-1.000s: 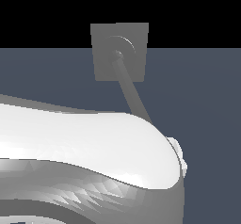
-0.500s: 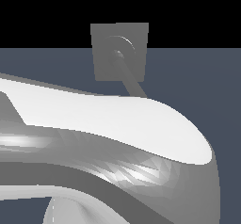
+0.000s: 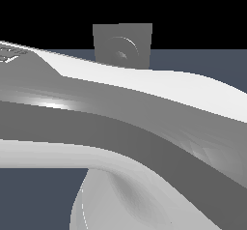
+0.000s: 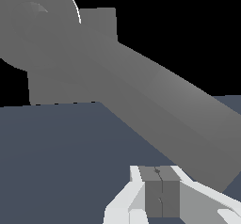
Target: Turn on the faucet by rotating a designated handle.
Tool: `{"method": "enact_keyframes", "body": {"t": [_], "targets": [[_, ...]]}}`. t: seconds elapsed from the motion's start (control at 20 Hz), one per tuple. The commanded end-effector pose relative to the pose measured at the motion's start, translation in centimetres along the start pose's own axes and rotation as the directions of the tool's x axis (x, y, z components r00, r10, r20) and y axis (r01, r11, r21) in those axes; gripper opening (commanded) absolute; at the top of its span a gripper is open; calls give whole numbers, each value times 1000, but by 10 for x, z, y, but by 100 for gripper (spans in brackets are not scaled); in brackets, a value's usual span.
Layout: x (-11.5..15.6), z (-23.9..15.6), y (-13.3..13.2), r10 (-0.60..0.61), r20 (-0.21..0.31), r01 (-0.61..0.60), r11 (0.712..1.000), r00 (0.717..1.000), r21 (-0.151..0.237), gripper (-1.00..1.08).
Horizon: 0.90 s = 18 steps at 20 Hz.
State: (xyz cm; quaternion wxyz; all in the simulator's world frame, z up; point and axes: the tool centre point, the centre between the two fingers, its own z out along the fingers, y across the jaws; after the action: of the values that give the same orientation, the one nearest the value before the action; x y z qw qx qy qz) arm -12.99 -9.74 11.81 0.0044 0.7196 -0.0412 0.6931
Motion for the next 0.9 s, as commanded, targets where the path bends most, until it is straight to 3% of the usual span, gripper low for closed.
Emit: {"method": "enact_keyframes", "body": {"t": [0.0,0.7,0.75,0.8,0.85], "targets": [[19,4,9,-4,-32,4,1000,999,-2,-100],[53,5,45,-6,-38,6,1000,999,-4,-100],[53,5,45,-6,-38,6,1000,999,-4,-100],[27,-2,16,88,-7,-88,996,996,3,-100],[20,0,19,115,2,-115,993,993,5,-100]]}}
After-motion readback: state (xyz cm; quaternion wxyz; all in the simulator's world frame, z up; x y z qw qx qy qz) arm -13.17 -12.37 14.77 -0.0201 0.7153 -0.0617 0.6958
